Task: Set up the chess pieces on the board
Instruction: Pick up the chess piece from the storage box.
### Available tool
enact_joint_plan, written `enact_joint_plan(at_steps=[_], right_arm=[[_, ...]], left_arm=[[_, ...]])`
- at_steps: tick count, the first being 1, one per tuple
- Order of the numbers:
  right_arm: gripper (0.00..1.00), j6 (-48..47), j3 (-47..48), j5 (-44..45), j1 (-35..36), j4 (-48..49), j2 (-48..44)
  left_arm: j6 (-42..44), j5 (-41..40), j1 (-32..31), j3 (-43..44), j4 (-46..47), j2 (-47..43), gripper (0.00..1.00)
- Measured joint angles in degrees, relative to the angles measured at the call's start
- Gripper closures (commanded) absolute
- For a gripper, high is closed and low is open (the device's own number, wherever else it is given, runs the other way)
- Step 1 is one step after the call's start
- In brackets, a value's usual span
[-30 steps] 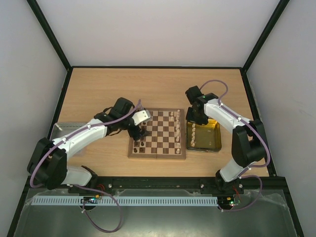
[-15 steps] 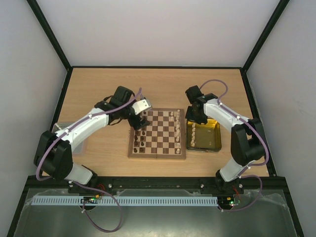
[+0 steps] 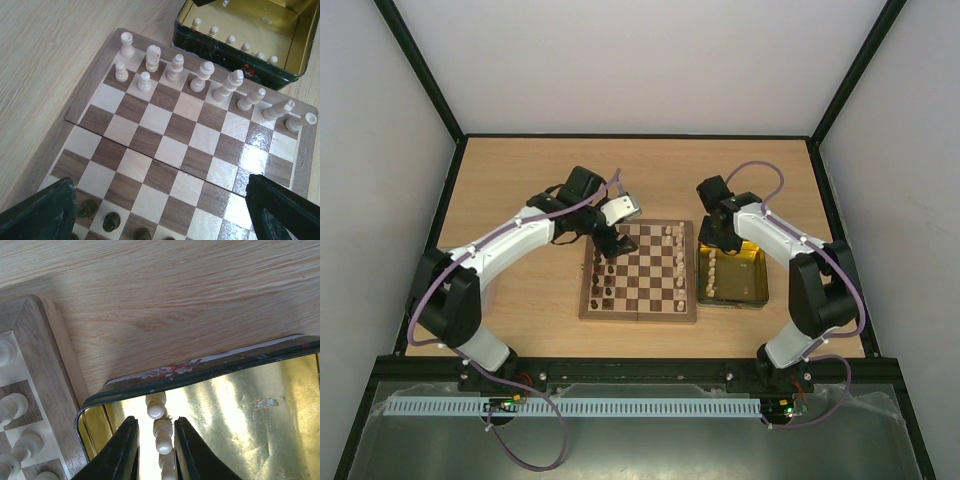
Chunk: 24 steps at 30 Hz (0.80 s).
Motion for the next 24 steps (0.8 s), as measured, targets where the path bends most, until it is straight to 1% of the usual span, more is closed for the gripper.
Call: enact_joint_plan(at_steps=[6,24], right_arm=[[0.81,-0.3,-1.0,-1.6,-0.1,0.9,1.5],[0.82,0.1,-1.2,-3.5,-1.2,3.8,4.7]], left_arm=[[-0.4,-0.3,-1.3,1.0,-0.6,1.0,0.08],[-0.8,-0.3,-1.8,1.0,-0.8,1.9,0.08]])
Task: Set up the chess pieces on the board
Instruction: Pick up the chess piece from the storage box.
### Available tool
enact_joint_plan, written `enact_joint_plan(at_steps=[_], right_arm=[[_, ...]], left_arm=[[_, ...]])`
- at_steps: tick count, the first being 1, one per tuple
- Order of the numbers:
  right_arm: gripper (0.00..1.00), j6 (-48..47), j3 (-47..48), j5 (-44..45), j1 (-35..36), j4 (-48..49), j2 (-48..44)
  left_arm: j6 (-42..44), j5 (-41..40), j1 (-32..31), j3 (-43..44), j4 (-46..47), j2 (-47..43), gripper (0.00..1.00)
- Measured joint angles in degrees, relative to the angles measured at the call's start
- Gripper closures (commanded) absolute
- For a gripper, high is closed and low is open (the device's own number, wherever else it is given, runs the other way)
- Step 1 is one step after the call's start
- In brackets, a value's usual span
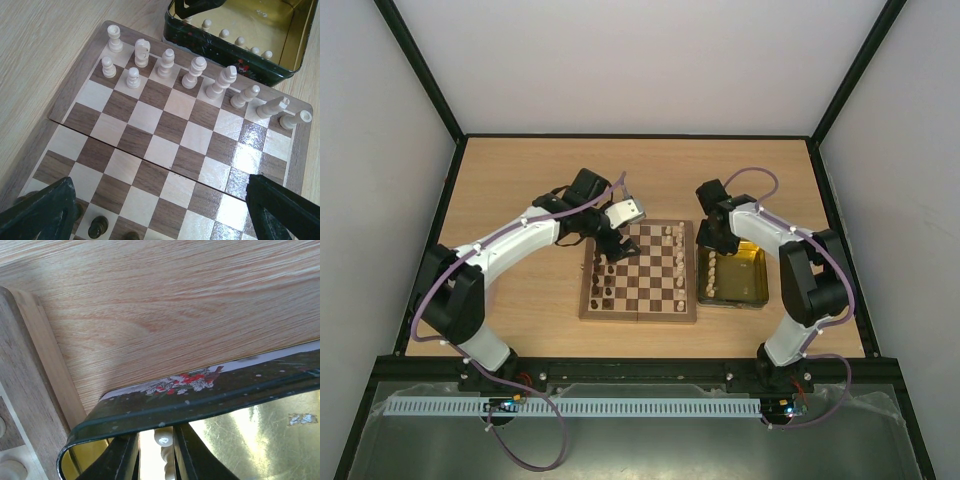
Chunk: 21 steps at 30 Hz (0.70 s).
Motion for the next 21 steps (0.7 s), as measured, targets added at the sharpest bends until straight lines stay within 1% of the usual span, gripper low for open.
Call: enact_joint_plan(at_steps=[13,17,21], right_arm=[[0.83,0.2,-0.9,0.0,0.0,0.9,0.9],[0.85,0.2,-1.3,0.0,0.0,1.0,1.0],[0.91,0.2,-1.4,0.1,0.0,1.0,1.2]], left_arm=[[0.0,0.3,0.0,0.0,0.0,0.0,0.07],[0.0,0.3,-0.1,0.0,0.0,0.0,0.07],[0.0,0.3,0.0,0.0,0.0,0.0,0.07]])
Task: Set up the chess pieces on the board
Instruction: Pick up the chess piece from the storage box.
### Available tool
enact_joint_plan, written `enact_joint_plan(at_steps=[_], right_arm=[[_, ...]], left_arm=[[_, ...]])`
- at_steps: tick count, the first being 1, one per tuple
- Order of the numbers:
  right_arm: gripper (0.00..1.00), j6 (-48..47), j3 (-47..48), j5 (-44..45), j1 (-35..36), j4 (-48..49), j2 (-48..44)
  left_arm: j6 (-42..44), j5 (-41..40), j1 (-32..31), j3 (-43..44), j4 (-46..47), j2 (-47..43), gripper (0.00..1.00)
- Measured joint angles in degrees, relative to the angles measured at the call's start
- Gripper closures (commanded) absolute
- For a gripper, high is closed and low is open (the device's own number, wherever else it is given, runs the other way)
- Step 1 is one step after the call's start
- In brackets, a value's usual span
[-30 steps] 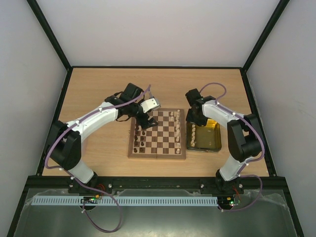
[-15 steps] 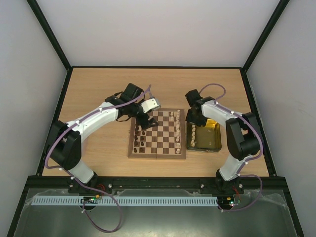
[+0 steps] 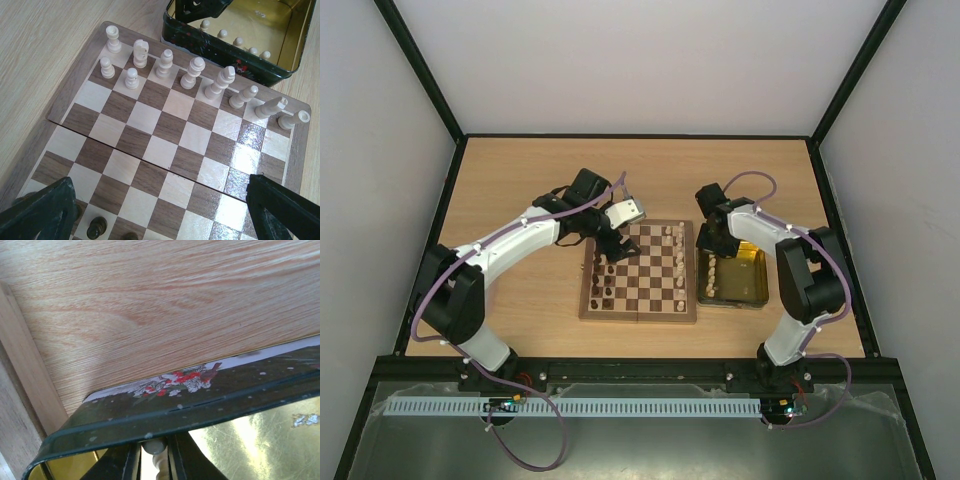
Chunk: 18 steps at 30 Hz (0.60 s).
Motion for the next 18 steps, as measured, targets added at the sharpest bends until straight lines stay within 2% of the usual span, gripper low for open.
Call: enact_joint_plan(at_steps=[4,18], right_arm=[[0.98,0.2,0.0,0.4,0.0,0.0,0.1],[0.98,0.1,3.6,3.5,0.5,-4.2,-3.6]], left_arm=[[0.0,0.0,0.0,0.0,0.0,0.0,0.07],[0.1,-0.2,0.0,-0.4,0.0,0.0,0.06]])
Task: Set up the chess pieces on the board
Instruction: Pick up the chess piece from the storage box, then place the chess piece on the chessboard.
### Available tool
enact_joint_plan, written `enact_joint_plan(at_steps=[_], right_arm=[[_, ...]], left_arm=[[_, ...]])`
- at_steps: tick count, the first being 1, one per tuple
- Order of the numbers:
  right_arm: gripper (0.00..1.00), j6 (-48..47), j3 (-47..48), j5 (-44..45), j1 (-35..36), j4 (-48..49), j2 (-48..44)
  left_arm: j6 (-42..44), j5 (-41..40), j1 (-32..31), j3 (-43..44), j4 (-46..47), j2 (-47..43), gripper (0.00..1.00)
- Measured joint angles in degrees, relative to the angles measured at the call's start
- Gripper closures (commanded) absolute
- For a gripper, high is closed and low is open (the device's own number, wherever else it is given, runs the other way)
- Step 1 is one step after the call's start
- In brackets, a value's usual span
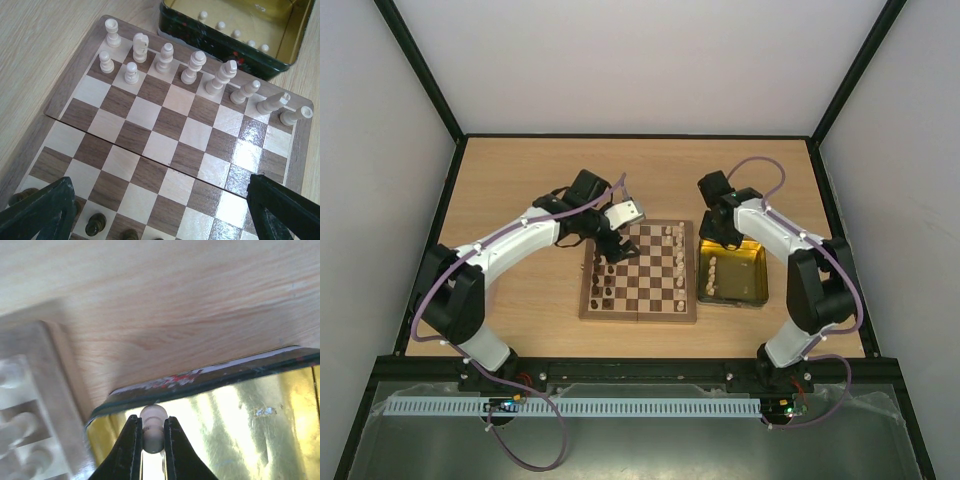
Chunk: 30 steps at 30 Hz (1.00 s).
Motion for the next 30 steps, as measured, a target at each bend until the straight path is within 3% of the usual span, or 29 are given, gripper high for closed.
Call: enact_joint_plan(at_steps=[13,30], right_arm=[[0.98,0.1,11.5,0.9,9.4,-5.4,-1.6],[0.98,0.9,13.2,-2.3,18.0,-7.1,2.1]], left_arm=[[0.9,0.7,5.4,-4.6,-0.6,-3.8,0.07],[1.3,2.9,5.5,-6.7,-0.3,-6.0,0.07]])
